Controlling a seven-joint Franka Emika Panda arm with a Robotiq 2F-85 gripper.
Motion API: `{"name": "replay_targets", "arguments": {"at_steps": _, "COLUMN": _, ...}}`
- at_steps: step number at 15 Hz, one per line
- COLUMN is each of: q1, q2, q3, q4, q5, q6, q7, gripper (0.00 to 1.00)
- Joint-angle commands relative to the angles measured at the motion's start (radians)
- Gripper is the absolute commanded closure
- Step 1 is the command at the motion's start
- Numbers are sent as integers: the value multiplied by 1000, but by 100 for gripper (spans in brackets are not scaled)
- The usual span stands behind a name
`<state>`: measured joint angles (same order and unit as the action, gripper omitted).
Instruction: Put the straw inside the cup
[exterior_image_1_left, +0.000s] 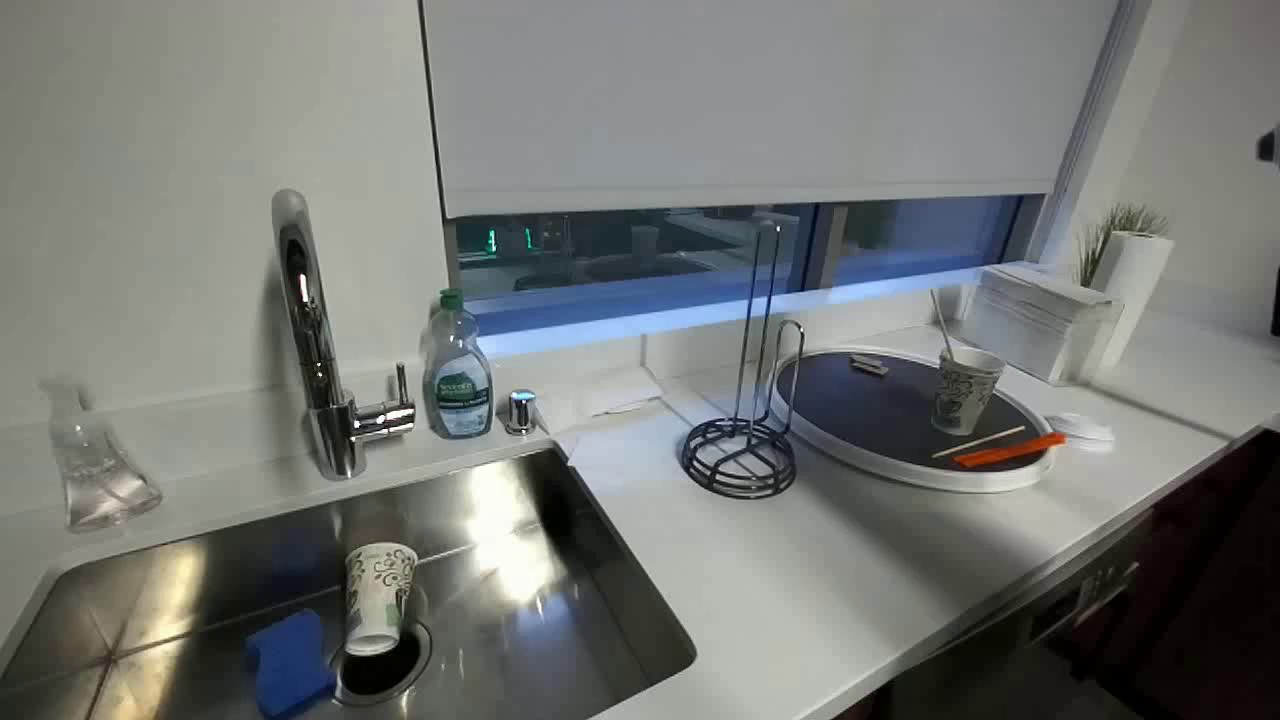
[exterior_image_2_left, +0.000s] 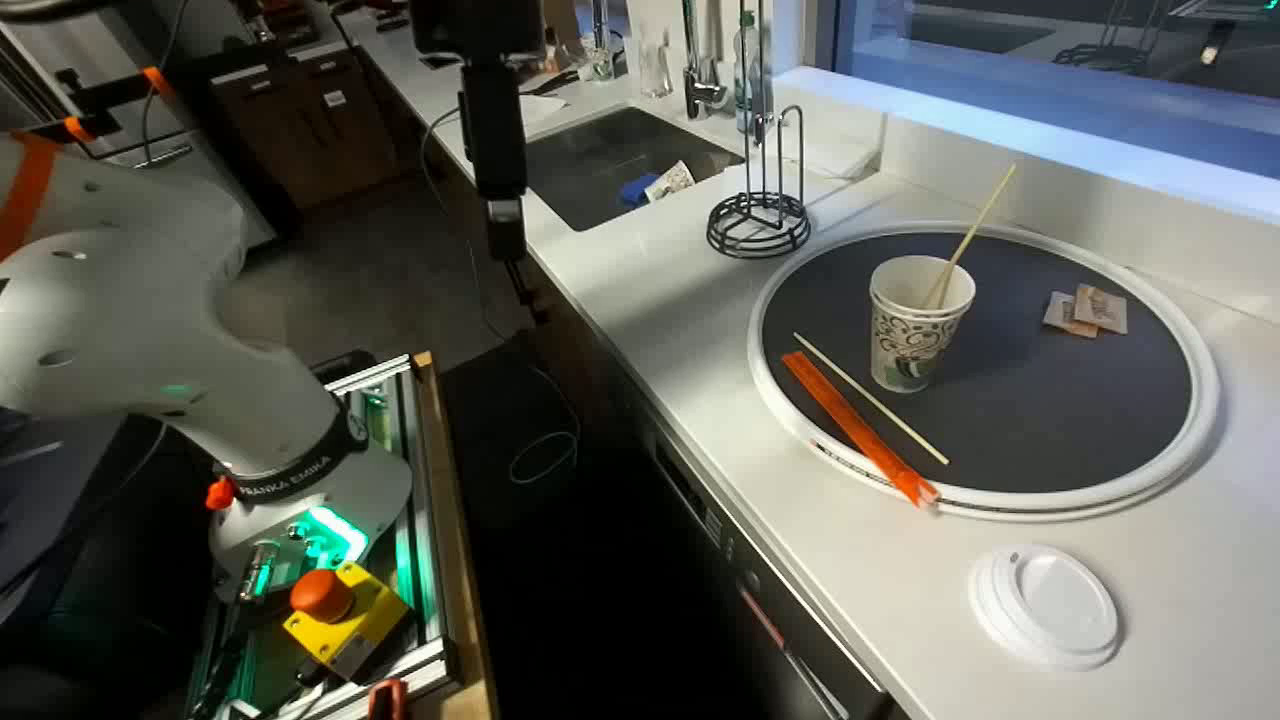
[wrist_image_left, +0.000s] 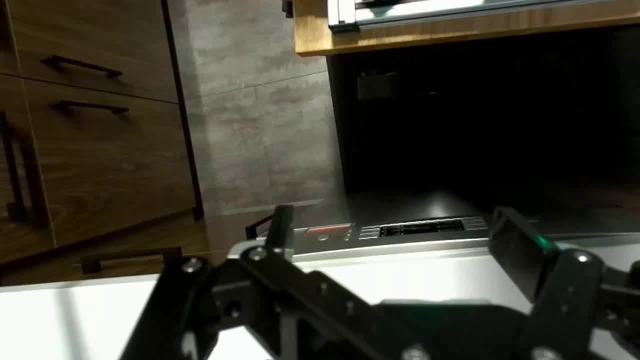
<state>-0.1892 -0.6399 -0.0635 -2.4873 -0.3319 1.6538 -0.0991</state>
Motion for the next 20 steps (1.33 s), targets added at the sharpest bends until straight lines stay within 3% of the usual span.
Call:
{"name": "replay_targets", "arguments": {"at_steps": 1, "q1": 28, "q2": 0, "q3": -22, "q4": 2, "q5": -11, "q6": -7, "q7": 12, "gripper": 0}}
{"name": "replay_targets", "arguments": {"at_steps": 6, "q1": 28, "q2": 0, "q3": -22, "q4": 2, "q5": -11, "q6": -7, "q7": 12, "gripper": 0}}
{"name": "replay_targets", "arguments": {"at_steps": 12, "q1": -71, "q2": 139, "q3": -95, "q4": 57, "q5": 2, "q6": 54, "q7": 232, "gripper": 0}}
{"name": "replay_targets", "arguments": {"at_steps": 15, "q1": -108, "q2": 220, "q3": -143, "q4": 81, "q5": 28, "q6": 161, "q7": 322, "gripper": 0}}
{"name": "replay_targets", "arguments": {"at_steps": 20, "q1": -145, "q2": 354, "q3": -206, "q4": 131, "q5": 110, "q6": 440, "q7": 420, "gripper": 0}}
